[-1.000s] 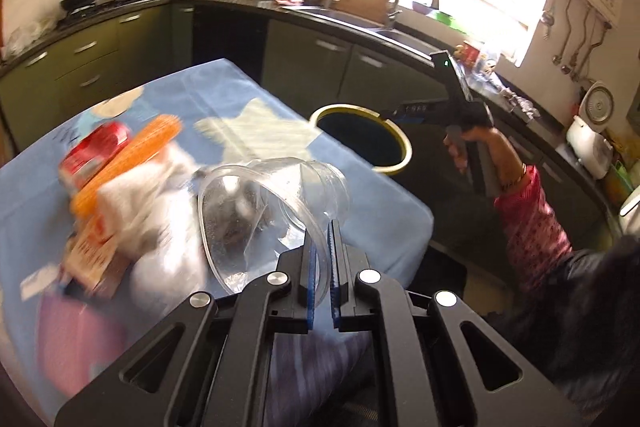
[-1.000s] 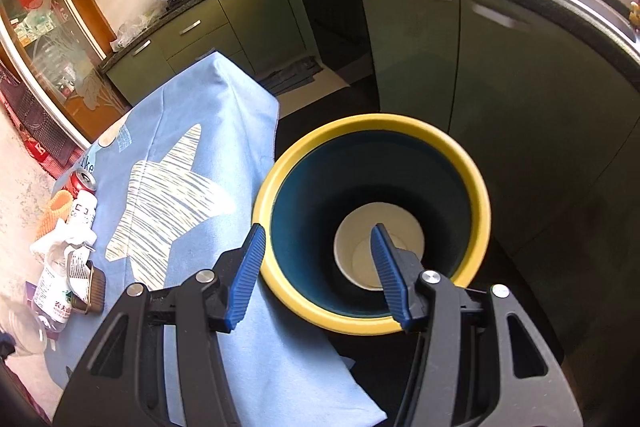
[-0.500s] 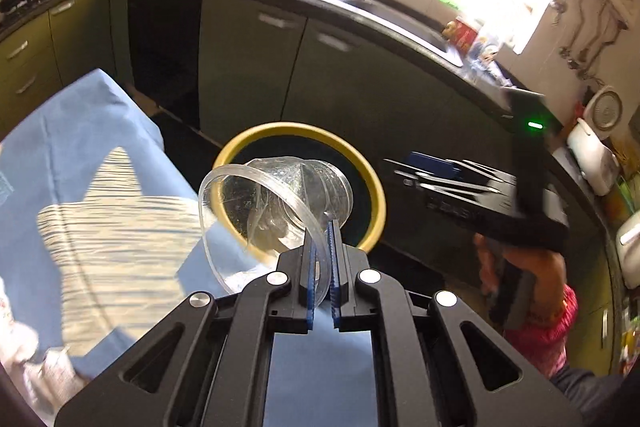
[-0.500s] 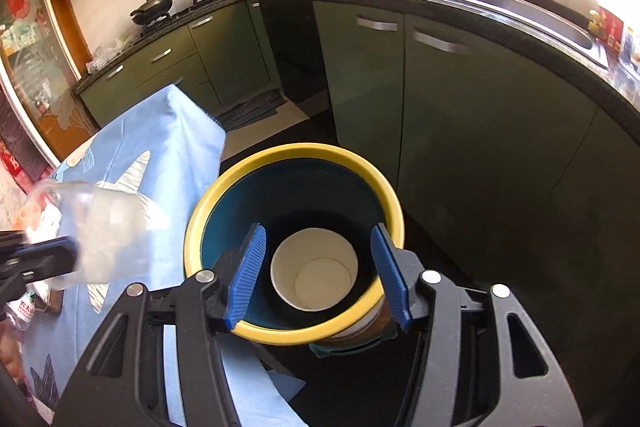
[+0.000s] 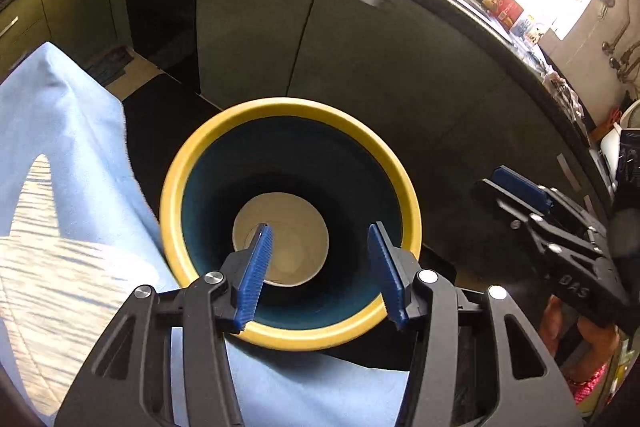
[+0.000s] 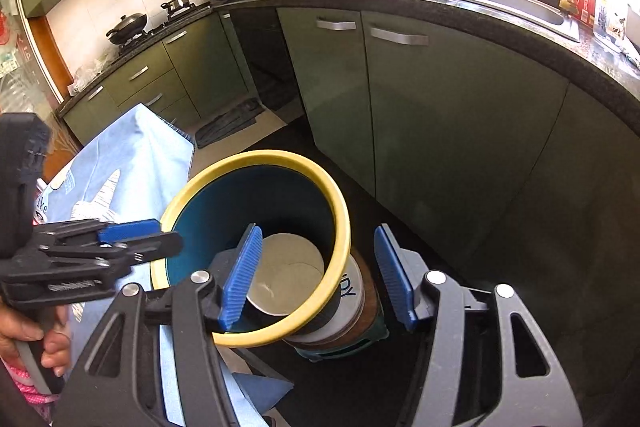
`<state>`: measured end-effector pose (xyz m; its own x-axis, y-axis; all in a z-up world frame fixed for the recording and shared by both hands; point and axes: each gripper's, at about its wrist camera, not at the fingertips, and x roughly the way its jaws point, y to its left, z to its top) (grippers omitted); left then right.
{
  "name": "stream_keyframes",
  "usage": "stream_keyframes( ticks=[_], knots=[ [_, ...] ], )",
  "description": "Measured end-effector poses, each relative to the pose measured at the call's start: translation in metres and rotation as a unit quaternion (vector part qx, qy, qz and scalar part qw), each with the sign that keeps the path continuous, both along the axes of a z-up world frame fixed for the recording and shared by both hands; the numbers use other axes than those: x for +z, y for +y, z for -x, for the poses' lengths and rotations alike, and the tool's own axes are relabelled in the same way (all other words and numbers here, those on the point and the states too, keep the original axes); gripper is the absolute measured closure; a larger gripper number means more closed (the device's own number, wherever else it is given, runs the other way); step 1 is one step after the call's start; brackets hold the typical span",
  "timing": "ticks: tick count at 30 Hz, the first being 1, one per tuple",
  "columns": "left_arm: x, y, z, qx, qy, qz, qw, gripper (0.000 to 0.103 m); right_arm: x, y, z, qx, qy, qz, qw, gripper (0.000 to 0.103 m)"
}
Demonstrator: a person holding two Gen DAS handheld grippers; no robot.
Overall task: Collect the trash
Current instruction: 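Carry the clear cup over the bin and open the left tool, then grasp the crumpled white wrapper on the brown tray with the right tool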
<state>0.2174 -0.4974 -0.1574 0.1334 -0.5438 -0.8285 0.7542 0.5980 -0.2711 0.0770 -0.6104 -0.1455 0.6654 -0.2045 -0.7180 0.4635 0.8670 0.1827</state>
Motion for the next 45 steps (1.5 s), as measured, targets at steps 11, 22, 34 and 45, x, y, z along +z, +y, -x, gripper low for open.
stream_keyframes(
  ticks=[11, 22, 34, 45],
  knots=[
    [0.072, 0.150, 0.051, 0.076, -0.072, 0.069, 0.9921, 0.026, -0.004, 0.047, -0.022, 0.065, 0.004, -0.010, 0.998, 0.045],
    [0.095, 0.345, 0.095, 0.185, -0.118, 0.088, 0.9715, 0.024, 0.014, 0.150, -0.055, 0.189, -0.001, -0.006, 0.982, 0.045],
    [0.120, 0.463, 0.151, 0.257, -0.216, 0.077, 0.9388, 0.016, 0.022, 0.316, -0.079, 0.366, -0.005, -0.006, 0.931, 0.046],
    [0.110, 0.488, 0.154, 0.276, -0.204, 0.086, 0.9352, 0.016, 0.003, 0.350, -0.114, 0.344, 0.032, -0.009, 0.938, 0.050]
  ],
)
